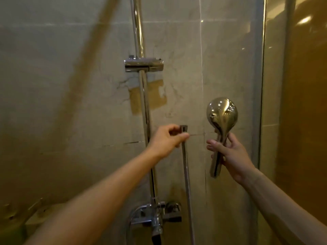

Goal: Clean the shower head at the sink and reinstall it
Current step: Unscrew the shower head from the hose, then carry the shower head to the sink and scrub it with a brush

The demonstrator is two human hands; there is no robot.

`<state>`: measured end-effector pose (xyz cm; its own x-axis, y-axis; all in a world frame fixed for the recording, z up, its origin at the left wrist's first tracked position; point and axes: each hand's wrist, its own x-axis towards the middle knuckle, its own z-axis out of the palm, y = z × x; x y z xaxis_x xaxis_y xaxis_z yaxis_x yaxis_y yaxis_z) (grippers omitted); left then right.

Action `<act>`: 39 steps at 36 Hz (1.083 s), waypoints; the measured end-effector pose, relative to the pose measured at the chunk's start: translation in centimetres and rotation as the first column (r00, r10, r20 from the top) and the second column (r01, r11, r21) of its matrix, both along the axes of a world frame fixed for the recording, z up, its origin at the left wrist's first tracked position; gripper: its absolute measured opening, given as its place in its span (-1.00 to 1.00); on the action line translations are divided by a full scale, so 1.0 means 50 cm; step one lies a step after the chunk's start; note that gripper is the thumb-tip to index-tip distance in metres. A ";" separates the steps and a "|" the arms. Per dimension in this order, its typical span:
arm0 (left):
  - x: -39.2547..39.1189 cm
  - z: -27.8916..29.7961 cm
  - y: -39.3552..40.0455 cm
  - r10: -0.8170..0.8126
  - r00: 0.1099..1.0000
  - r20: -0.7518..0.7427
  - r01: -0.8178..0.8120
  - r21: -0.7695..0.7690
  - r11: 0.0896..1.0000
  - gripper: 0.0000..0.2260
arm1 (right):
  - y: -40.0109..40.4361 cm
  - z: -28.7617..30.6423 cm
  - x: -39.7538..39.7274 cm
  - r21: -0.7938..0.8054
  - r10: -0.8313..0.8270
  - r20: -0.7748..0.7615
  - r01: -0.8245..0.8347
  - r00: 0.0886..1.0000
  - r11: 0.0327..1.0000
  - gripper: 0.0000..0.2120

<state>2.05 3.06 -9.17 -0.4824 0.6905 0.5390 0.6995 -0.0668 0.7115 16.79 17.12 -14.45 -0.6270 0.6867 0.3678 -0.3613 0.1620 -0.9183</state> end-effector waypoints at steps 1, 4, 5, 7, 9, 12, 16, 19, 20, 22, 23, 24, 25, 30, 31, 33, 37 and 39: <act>-0.004 0.037 0.006 0.021 1.000 -0.018 -0.021 0.017 1.000 -0.95 | 0.006 0.018 -0.006 0.019 0.003 -0.009 -0.003 1.000 1.000 -0.61; -0.007 0.133 0.018 0.069 0.994 -0.087 -0.066 0.038 0.997 -0.80 | 0.024 0.072 -0.024 0.069 0.008 -0.037 -0.005 0.999 0.998 -0.63; -0.005 0.162 0.021 0.086 0.991 -0.107 -0.081 0.053 0.995 -0.77 | 0.031 0.090 -0.029 0.084 0.011 -0.044 -0.007 0.999 0.996 -0.63; -0.005 0.214 0.030 0.123 0.982 -0.142 -0.111 0.091 0.990 -0.77 | 0.046 0.128 -0.038 0.103 0.017 -0.065 -0.011 0.998 0.995 -0.63; -0.003 0.259 0.038 0.170 0.967 -0.189 -0.150 0.112 0.982 -0.78 | 0.060 0.166 -0.045 0.120 0.024 -0.088 -0.014 0.996 0.993 -0.61; 0.003 0.322 0.043 0.231 0.928 -0.291 -0.213 0.093 0.973 -0.76 | 0.081 0.215 -0.053 0.160 0.041 -0.120 -0.021 0.992 0.987 -0.61; 0.002 0.392 0.048 0.331 0.847 -0.415 -0.322 0.095 0.942 -0.80 | 0.100 0.263 -0.058 0.215 0.070 -0.136 -0.039 0.988 0.976 -0.53; -0.012 0.433 0.053 0.417 0.766 -0.490 -0.417 0.116 0.902 -0.80 | 0.104 0.284 -0.054 0.239 0.108 -0.151 -0.070 0.983 0.968 -0.64; -0.017 0.443 0.054 0.436 0.744 -0.507 -0.441 0.118 0.890 -0.79 | 0.105 0.288 -0.054 0.245 0.120 -0.157 -0.079 0.980 0.966 -0.71; -0.030 0.461 0.054 0.456 0.723 -0.519 -0.469 0.116 0.875 -0.79 | 0.104 0.292 -0.055 0.250 0.140 -0.165 -0.096 0.976 0.963 -0.81; -0.036 0.467 0.054 0.463 0.718 -0.519 -0.478 0.114 0.871 -0.79 | 0.105 0.292 -0.058 0.249 0.149 -0.169 -0.104 0.974 0.963 -0.82; -0.041 0.474 0.053 0.471 0.714 -0.518 -0.487 0.116 0.866 -0.78 | 0.106 0.292 -0.060 0.247 0.157 -0.170 -0.113 0.973 0.962 -0.81; -0.045 0.478 0.053 0.481 0.709 -0.516 -0.496 0.120 0.860 -0.77 | 0.107 0.292 -0.062 0.247 0.165 -0.167 -0.120 0.972 0.961 -0.80; -0.055 0.488 0.056 0.502 0.687 -0.526 -0.517 0.133 0.846 -0.79 | 0.110 0.287 -0.071 0.279 0.180 -0.154 -0.132 0.972 0.951 -0.75; -0.055 0.490 0.056 0.501 0.680 -0.535 -0.520 0.130 0.844 -0.79 | 0.110 0.287 -0.071 0.287 0.185 -0.152 -0.135 0.971 0.948 -0.72; -0.056 0.491 0.053 0.493 0.666 -0.559 -0.527 0.115 0.842 -0.79 | 0.112 0.286 -0.070 0.299 0.190 -0.150 -0.138 0.970 0.944 -0.66; -0.056 0.494 0.034 0.476 0.637 -0.606 -0.541 0.088 0.836 -0.63 | 0.112 0.284 -0.070 0.293 0.197 -0.166 -0.143 0.966 0.945 -0.75; -0.059 0.497 0.020 0.465 0.637 -0.615 -0.548 0.063 0.834 -0.62 | 0.114 0.282 -0.073 0.287 0.199 -0.165 -0.146 0.966 0.947 -0.78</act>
